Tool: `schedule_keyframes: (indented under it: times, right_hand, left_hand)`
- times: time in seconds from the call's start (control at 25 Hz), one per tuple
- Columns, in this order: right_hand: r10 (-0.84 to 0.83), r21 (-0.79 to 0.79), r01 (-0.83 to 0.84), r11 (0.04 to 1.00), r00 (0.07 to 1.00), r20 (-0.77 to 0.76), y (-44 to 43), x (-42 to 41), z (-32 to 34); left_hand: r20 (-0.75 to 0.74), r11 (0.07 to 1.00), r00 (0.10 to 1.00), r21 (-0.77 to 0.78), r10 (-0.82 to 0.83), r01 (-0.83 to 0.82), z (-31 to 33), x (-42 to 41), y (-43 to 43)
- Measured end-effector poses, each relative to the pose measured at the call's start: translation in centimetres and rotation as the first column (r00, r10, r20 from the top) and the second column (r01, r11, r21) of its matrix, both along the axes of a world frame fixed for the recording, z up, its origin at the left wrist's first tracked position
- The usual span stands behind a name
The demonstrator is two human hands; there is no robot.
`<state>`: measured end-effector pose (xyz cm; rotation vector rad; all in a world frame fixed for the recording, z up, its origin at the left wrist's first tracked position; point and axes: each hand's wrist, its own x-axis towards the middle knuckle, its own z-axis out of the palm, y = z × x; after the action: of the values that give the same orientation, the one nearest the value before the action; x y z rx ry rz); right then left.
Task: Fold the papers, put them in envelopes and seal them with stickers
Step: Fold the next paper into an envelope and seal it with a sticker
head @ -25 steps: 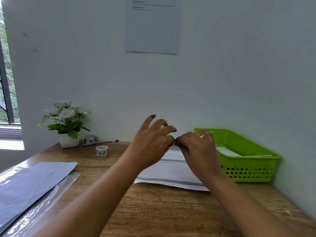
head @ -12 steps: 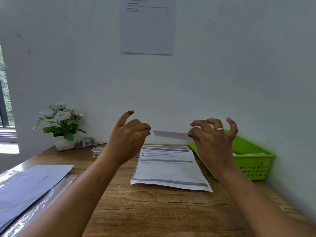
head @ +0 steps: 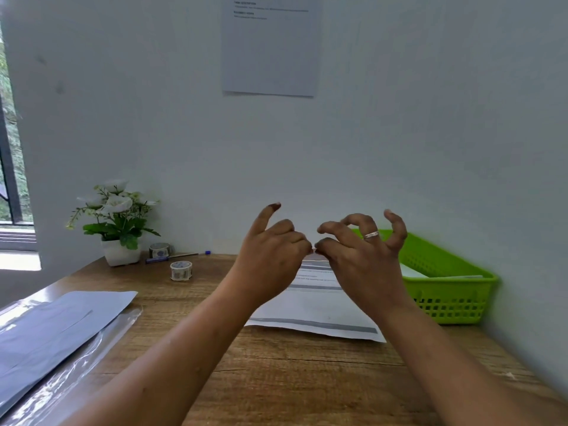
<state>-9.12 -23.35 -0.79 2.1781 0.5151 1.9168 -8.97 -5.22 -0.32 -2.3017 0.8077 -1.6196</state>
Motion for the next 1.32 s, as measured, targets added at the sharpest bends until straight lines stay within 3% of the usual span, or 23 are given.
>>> schedule_keyframes:
  times: [0.4, 0.64, 0.72, 0.92, 1.04, 1.16, 1.32]
  right_hand:
    - [-0.109, 0.094, 0.114, 0.989, 0.993, -0.051, -4.6, 0.9, 1.0]
    - [-0.051, 0.414, 0.117, 0.903, 0.985, -0.167, -8.5, 0.3, 1.8]
    - [0.013, 0.365, 0.062, 0.929, 0.980, -0.199, -6.4, 0.2, 2.2]
    - [0.052, -0.009, -0.057, 0.998, 0.952, -0.301, -0.7, 0.4, -0.2]
    - [0.058, 0.024, -0.053, 0.998, 0.950, -0.308, -0.9, 0.2, -0.2]
    - [-0.023, 0.026, 0.032, 0.999, 0.952, -0.305, -1.8, 0.0, 0.6]
    - [-0.157, -0.088, 0.137, 0.987, 0.942, -0.297, -1.7, -0.3, 0.6]
  left_hand:
    - [0.005, 0.999, 1.000, -0.018, 0.029, -0.029, 0.0, 0.5, 1.1]
    - [-0.035, 0.985, 0.991, -0.111, 0.127, -0.130, -0.5, 1.4, 5.5]
    - [-0.027, 0.990, 0.994, -0.088, 0.105, -0.107, -0.8, 1.4, 4.8]
    - [0.066, 0.999, 0.998, -0.035, -0.020, 0.022, -0.8, 0.9, 1.9]
    - [0.072, 1.000, 0.997, 0.002, -0.024, 0.024, -0.9, 1.2, 1.9]
    - [0.001, 0.997, 0.997, -0.016, 0.075, -0.075, -1.5, 1.8, 3.7]
    - [-0.138, 0.948, 0.940, -0.010, 0.312, -0.317, -2.5, 2.4, 5.8]
